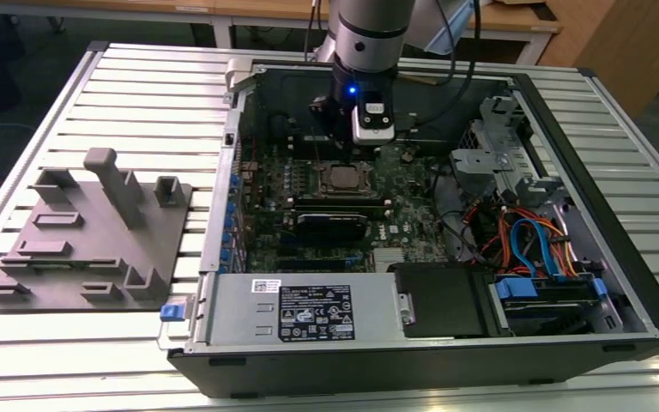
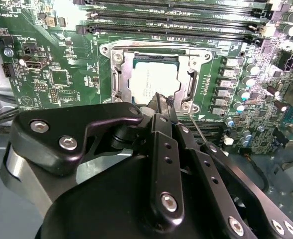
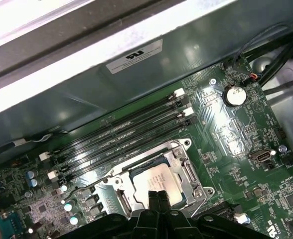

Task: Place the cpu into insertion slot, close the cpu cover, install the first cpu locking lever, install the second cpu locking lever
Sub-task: 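Install the first cpu locking lever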

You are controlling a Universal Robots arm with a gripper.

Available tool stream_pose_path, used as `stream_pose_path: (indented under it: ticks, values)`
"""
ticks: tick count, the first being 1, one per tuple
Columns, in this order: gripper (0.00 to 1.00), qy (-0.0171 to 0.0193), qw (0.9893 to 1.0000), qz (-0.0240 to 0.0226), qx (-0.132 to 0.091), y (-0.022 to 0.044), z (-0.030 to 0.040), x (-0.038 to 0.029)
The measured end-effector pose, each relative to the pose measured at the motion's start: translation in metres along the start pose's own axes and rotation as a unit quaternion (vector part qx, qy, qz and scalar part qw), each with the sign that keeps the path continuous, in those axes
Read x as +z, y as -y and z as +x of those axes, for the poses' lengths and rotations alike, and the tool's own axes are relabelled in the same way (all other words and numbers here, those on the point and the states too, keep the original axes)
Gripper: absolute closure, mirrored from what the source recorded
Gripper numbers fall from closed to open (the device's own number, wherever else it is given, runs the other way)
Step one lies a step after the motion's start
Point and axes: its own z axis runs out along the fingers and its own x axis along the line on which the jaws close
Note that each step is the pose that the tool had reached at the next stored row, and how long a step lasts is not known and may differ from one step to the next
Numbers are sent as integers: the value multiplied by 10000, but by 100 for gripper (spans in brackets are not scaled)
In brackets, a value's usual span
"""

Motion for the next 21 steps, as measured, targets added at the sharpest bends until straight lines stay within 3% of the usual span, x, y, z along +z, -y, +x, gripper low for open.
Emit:
stream_pose_path:
  ticks: [5,10,21]
  values:
    - [89,-3,9997,5,-263,2,3,-1]
    - [89,-19,9980,13,-632,2,2,2]
    - [89,-20,9978,14,-670,2,2,2]
